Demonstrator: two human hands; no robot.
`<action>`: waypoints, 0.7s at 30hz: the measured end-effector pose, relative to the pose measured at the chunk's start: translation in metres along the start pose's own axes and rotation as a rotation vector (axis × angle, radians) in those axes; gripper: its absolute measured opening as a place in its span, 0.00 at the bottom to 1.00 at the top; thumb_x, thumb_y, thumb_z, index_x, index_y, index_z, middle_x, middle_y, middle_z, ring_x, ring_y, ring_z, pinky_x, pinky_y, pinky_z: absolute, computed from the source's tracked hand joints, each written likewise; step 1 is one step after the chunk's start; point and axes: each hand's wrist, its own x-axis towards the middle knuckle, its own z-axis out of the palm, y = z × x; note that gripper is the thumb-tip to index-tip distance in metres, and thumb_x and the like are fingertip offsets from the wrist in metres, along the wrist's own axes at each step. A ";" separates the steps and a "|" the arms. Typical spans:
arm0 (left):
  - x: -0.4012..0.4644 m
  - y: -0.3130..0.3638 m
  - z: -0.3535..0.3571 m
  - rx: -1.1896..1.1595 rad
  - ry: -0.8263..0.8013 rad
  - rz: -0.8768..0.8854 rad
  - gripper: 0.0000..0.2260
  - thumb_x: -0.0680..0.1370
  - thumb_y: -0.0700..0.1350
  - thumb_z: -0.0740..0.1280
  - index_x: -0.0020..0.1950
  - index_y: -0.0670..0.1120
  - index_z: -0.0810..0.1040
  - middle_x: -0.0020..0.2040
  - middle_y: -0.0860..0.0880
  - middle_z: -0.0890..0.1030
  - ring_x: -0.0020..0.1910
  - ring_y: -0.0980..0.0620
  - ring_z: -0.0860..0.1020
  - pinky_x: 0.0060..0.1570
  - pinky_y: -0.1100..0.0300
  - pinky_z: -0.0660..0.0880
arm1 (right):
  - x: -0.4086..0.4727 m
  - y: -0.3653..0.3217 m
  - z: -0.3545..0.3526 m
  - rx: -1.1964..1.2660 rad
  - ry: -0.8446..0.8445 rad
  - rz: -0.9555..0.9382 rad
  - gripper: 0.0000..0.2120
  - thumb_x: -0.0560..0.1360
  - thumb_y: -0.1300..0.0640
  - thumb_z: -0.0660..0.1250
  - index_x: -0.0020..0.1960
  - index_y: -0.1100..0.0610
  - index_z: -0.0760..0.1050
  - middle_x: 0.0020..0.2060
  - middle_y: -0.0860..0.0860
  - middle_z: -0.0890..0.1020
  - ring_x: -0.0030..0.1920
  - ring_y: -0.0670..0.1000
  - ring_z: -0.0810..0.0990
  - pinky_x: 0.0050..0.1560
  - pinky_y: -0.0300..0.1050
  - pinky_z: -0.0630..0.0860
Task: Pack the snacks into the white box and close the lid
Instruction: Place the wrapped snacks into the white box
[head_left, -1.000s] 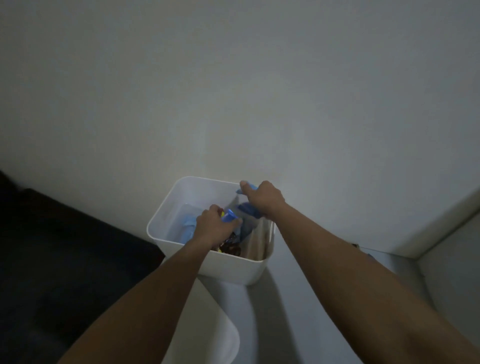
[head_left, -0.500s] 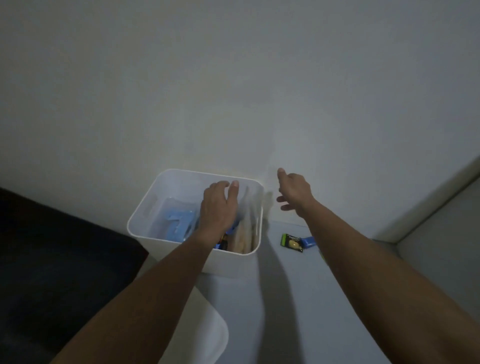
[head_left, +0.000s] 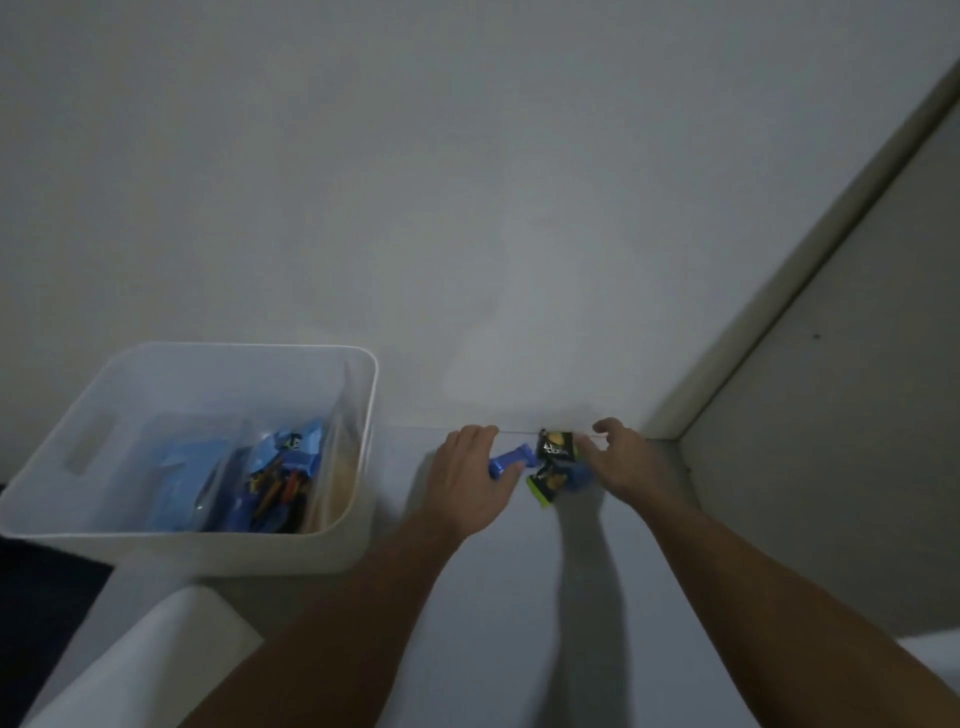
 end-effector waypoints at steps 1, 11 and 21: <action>0.002 -0.004 0.013 0.067 -0.058 -0.022 0.32 0.74 0.64 0.58 0.71 0.45 0.69 0.67 0.44 0.73 0.66 0.43 0.70 0.66 0.51 0.66 | 0.004 0.012 0.004 -0.011 -0.015 -0.012 0.25 0.76 0.43 0.64 0.67 0.56 0.70 0.63 0.61 0.75 0.63 0.60 0.74 0.60 0.49 0.71; 0.014 -0.036 0.103 0.340 -0.228 -0.132 0.36 0.72 0.67 0.58 0.77 0.57 0.54 0.78 0.40 0.50 0.75 0.35 0.54 0.66 0.35 0.60 | 0.031 0.057 0.065 -0.247 -0.080 -0.255 0.39 0.69 0.31 0.61 0.74 0.38 0.50 0.77 0.53 0.52 0.76 0.57 0.51 0.71 0.62 0.57; 0.018 -0.051 0.138 0.311 0.127 0.003 0.13 0.76 0.51 0.58 0.59 0.54 0.73 0.59 0.45 0.77 0.54 0.42 0.73 0.50 0.49 0.67 | 0.051 0.073 0.099 -0.339 0.176 -0.409 0.24 0.71 0.36 0.60 0.65 0.43 0.69 0.64 0.50 0.71 0.63 0.56 0.69 0.58 0.54 0.64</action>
